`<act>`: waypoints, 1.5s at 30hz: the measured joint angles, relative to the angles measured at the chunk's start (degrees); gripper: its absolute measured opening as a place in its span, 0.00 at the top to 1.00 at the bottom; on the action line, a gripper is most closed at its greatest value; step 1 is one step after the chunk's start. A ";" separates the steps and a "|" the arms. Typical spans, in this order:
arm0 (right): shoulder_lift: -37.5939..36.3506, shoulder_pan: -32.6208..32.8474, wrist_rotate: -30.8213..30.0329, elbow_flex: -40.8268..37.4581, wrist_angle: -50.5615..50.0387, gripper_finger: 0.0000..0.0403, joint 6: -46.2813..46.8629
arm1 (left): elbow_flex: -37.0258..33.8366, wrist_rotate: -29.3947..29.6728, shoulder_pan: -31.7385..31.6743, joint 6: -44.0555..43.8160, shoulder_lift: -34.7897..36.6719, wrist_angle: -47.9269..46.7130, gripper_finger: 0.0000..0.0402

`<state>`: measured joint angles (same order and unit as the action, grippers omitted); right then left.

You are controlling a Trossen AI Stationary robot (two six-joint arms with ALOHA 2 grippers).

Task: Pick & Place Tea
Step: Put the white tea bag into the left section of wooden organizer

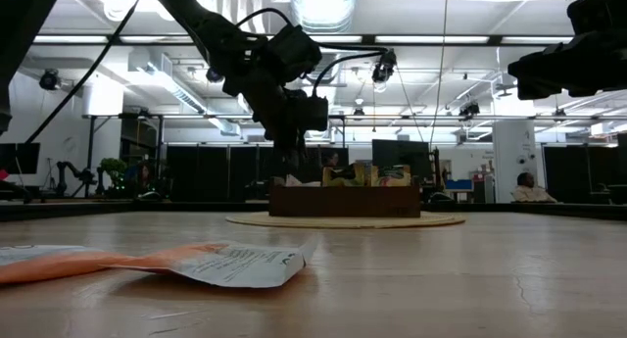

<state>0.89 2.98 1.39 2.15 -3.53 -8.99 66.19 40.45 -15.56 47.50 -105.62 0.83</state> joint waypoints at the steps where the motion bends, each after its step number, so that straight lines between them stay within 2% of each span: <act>1: 0.00 0.00 0.00 0.00 -0.02 0.98 0.00 | 0.00 -0.03 0.01 -0.03 0.00 0.00 0.88; 4: 0.02 0.00 0.00 -0.01 -0.01 0.98 0.00 | 0.00 0.53 0.07 0.53 0.00 0.01 0.88; 9: 0.00 -0.02 0.00 -0.02 -0.02 0.98 0.00 | -0.02 7.98 1.62 1.35 1.83 -0.31 0.88; 11: 0.00 -0.02 0.00 -0.01 0.00 0.98 0.00 | -0.01 9.03 2.72 0.05 3.74 -1.25 0.88; 17: 0.00 -0.02 -0.02 -0.02 0.00 0.98 0.00 | 0.04 9.09 7.94 -8.02 10.88 -11.44 0.88; 27: 0.00 -0.02 -0.02 0.00 0.00 0.98 0.00 | 0.07 5.89 21.01 -34.94 22.45 -35.22 0.90; 33: 0.00 0.00 0.00 0.00 0.00 0.98 0.00 | 0.07 5.20 29.03 -47.93 26.85 -44.96 0.99; 38: 0.02 -0.02 -0.01 0.00 -0.02 0.98 -0.01 | 0.07 -0.59 36.50 -58.85 29.20 -51.25 1.00; 45: 0.00 0.00 0.00 -0.02 0.00 0.98 0.00 | 0.07 -7.27 50.07 -61.11 31.24 -56.84 1.00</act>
<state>0.89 2.98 1.39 2.13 -3.53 -8.99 66.26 33.19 34.51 -13.61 -74.38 -56.02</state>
